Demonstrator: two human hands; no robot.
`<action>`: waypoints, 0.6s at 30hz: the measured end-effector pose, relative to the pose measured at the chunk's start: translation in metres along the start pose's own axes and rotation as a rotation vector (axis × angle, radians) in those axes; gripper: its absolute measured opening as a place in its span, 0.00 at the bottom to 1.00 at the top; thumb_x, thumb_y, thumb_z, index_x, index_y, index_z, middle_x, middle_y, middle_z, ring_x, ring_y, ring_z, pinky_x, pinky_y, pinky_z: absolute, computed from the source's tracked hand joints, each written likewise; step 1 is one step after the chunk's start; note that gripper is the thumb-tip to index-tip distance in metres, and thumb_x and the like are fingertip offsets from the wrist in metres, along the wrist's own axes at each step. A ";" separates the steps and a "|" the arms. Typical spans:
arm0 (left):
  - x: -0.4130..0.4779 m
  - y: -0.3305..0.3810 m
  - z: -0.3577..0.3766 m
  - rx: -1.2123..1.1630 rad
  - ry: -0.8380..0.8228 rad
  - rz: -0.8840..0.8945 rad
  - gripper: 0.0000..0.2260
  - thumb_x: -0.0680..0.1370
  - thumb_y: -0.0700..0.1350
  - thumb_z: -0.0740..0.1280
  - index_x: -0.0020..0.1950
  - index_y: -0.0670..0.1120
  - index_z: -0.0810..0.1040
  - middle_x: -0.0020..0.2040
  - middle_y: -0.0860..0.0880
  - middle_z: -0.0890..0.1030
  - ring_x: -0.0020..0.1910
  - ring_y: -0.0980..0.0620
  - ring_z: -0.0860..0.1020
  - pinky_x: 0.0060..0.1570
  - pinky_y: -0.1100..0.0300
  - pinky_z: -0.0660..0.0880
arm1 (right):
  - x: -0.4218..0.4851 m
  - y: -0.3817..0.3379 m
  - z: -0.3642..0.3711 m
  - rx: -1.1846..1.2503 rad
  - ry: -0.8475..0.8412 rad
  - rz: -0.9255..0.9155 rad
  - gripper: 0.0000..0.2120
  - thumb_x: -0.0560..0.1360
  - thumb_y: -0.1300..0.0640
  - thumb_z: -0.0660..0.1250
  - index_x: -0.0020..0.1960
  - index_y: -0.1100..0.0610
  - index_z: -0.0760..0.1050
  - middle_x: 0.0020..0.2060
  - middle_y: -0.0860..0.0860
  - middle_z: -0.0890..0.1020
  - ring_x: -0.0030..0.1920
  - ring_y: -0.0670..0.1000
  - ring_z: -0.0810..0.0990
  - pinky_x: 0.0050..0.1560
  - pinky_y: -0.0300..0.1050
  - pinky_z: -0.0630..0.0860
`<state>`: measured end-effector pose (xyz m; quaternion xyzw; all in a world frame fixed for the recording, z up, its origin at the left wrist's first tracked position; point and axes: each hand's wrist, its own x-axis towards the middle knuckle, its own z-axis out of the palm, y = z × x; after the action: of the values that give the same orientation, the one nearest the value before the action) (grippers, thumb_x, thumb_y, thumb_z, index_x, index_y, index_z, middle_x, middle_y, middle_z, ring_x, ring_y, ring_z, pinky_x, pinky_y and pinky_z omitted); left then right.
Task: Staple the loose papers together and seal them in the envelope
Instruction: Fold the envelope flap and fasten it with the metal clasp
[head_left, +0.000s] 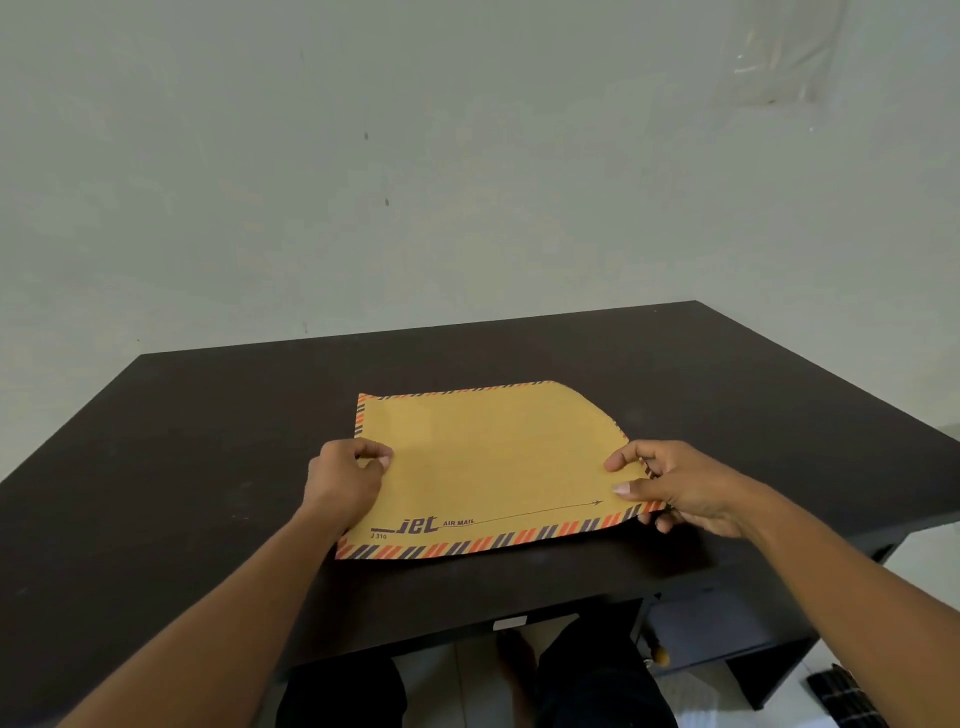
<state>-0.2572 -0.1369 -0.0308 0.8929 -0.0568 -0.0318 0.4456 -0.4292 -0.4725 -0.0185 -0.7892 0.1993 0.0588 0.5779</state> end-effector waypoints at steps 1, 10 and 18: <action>0.000 0.000 0.000 0.031 -0.014 0.024 0.08 0.81 0.44 0.67 0.57 0.50 0.82 0.63 0.48 0.78 0.58 0.49 0.77 0.56 0.52 0.77 | 0.001 0.001 0.000 -0.024 0.041 -0.014 0.12 0.76 0.64 0.73 0.58 0.55 0.79 0.48 0.59 0.80 0.33 0.51 0.79 0.29 0.44 0.76; 0.009 0.000 -0.010 0.070 -0.248 0.056 0.19 0.73 0.48 0.76 0.61 0.59 0.78 0.67 0.47 0.73 0.53 0.50 0.80 0.43 0.56 0.81 | 0.015 -0.017 0.005 -0.183 0.272 -0.184 0.15 0.80 0.65 0.66 0.61 0.49 0.77 0.48 0.58 0.83 0.31 0.51 0.81 0.33 0.46 0.82; 0.065 0.041 -0.045 -0.037 0.128 0.157 0.08 0.78 0.45 0.71 0.57 0.49 0.84 0.59 0.46 0.81 0.42 0.57 0.78 0.31 0.72 0.68 | 0.066 -0.090 0.006 -0.172 0.356 -0.331 0.19 0.80 0.63 0.66 0.66 0.46 0.75 0.52 0.55 0.81 0.30 0.51 0.83 0.34 0.46 0.83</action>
<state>-0.1907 -0.1337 0.0284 0.8774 -0.0974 0.0592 0.4661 -0.3341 -0.4606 0.0384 -0.8553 0.1601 -0.1599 0.4662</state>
